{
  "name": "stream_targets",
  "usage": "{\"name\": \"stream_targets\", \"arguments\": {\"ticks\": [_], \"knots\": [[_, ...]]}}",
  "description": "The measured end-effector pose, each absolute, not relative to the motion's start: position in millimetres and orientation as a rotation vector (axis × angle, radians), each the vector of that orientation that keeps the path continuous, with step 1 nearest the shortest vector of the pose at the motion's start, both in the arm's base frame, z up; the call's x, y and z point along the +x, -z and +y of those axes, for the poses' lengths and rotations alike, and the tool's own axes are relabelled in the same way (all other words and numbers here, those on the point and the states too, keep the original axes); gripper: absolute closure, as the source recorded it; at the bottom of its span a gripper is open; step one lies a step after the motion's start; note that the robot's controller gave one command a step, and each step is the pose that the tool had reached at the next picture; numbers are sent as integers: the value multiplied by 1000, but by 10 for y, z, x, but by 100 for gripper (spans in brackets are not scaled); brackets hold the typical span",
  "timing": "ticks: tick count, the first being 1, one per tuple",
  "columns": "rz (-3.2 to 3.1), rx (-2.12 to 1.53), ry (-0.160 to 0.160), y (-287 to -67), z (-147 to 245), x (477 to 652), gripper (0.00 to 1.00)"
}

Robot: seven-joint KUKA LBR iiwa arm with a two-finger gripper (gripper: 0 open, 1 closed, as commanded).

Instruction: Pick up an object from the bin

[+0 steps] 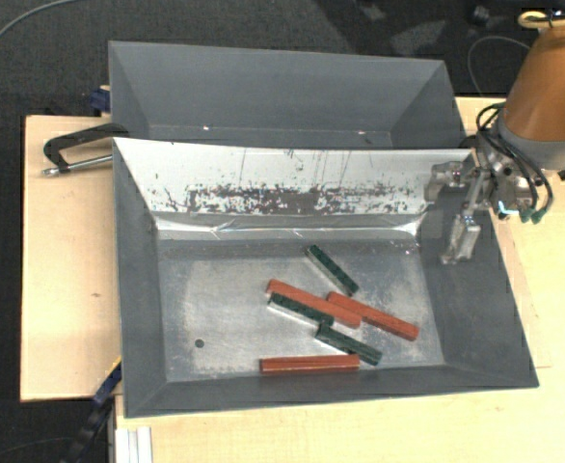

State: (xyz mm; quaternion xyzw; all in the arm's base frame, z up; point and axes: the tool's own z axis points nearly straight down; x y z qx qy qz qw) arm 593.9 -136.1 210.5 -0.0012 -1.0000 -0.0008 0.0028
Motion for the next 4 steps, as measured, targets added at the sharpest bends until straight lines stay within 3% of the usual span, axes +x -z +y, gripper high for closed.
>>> {"name": "stream_targets", "arguments": {"ticks": [1, 2, 3, 4], "knots": [[-3132, -124, 6, -993, -1003, 5802, 0], [-3135, 189, 4, -718, -423, 5491, 0], [-3131, 273, 2, -713, -184, 4957, 0], [-3141, 271, -2, -734, -201, 4997, 100]]}}
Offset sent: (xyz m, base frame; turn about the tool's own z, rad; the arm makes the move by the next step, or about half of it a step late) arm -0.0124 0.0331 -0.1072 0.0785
